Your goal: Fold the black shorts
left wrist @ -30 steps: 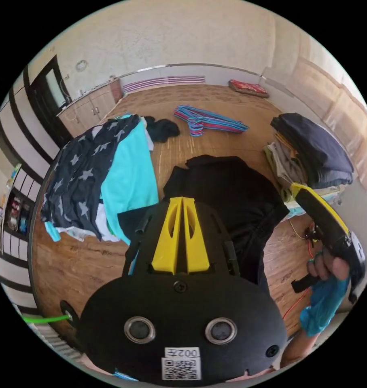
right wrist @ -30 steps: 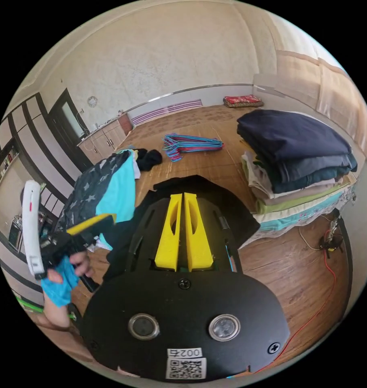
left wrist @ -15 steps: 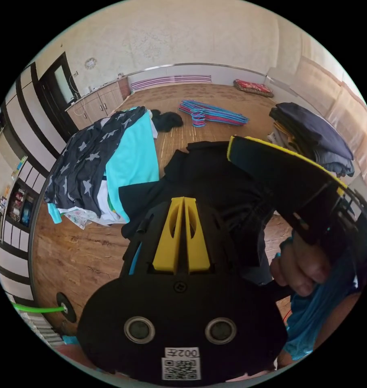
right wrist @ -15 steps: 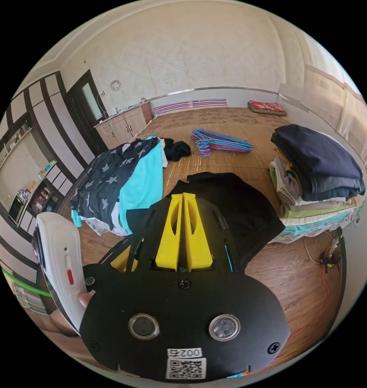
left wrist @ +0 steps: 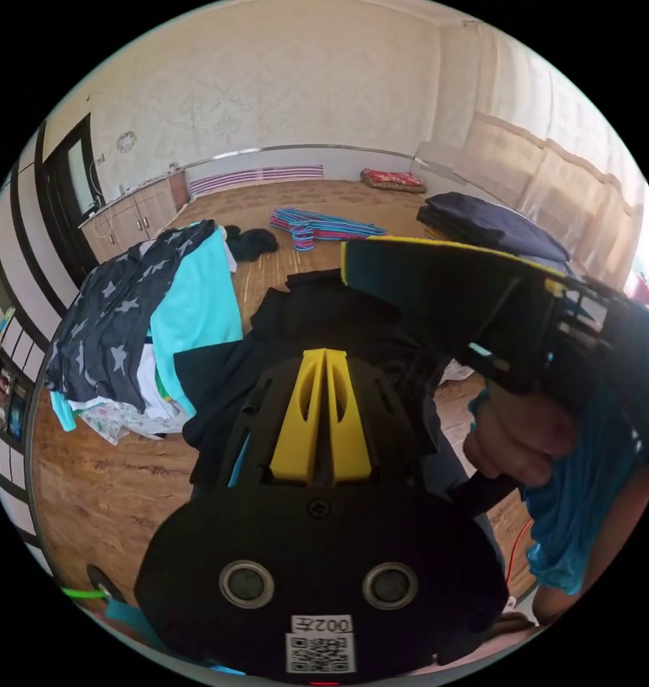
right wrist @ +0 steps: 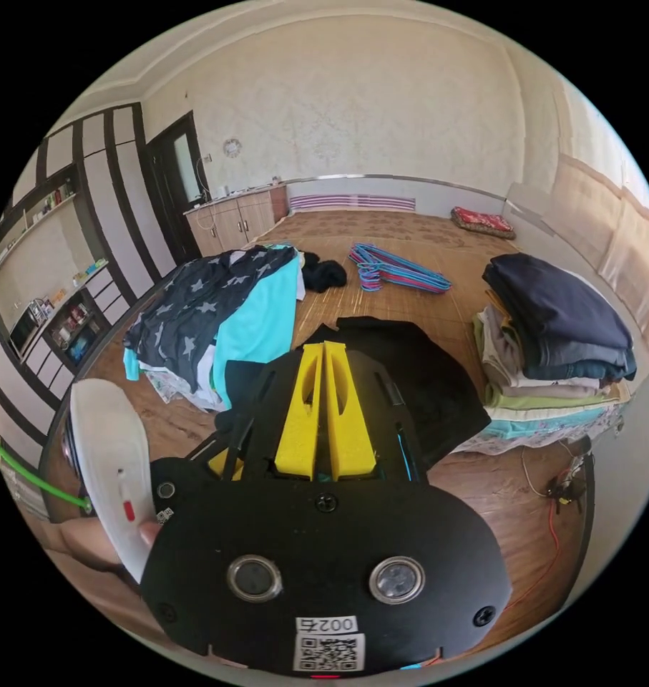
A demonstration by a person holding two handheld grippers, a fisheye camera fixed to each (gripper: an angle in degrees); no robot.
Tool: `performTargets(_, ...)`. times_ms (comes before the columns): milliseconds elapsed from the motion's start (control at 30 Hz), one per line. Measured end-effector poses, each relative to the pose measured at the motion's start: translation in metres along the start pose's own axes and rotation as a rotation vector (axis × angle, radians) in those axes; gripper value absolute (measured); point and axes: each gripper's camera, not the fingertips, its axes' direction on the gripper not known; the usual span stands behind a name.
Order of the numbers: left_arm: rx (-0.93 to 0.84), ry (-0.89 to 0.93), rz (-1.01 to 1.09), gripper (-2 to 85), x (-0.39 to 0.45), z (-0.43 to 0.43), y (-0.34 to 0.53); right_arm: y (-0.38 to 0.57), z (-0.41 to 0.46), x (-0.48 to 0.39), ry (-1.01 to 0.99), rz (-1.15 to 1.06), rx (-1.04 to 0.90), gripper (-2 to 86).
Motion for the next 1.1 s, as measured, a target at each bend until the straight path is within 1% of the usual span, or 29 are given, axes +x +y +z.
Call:
performTargets(167, -0.049, 0.067, -0.034, -1.0, 0.005, -0.001, 0.010, 0.006, -0.010, -0.009, -0.001, -0.006, 0.013, -1.0)
performTargets(333, -0.017, 0.007, 0.007, -1.0, 0.014, -0.004, 0.023, 0.011, -0.020, -0.012, -0.009, -0.015, 0.017, -1.0)
performTargets(400, -0.022, 0.023, 0.013, -1.0, 0.018, -0.005, 0.028, 0.014, -0.022, -0.013, -0.038, -0.016, -0.003, -1.0)
performTargets(600, -0.070, 0.046, 0.022, -1.0, 0.032, 0.001, 0.046, 0.025, -0.027, -0.011, -0.060, -0.022, -0.025, -1.0)
performTargets(833, -0.102, 0.091, 0.038, -1.0, 0.043, 0.006, 0.065, 0.035, -0.029, -0.015, -0.038, -0.043, -0.062, -1.0)
performTargets(1000, -0.137, 0.012, 0.064, -1.0, 0.048, 0.021, 0.083, 0.050, -0.021, -0.014, -0.005, -0.056, -0.128, -0.9)
performTargets(1100, -0.176, 0.057, 0.098, -1.0, 0.054, 0.028, 0.093, 0.058, -0.016, -0.013, -0.030, -0.064, -0.142, -0.9)
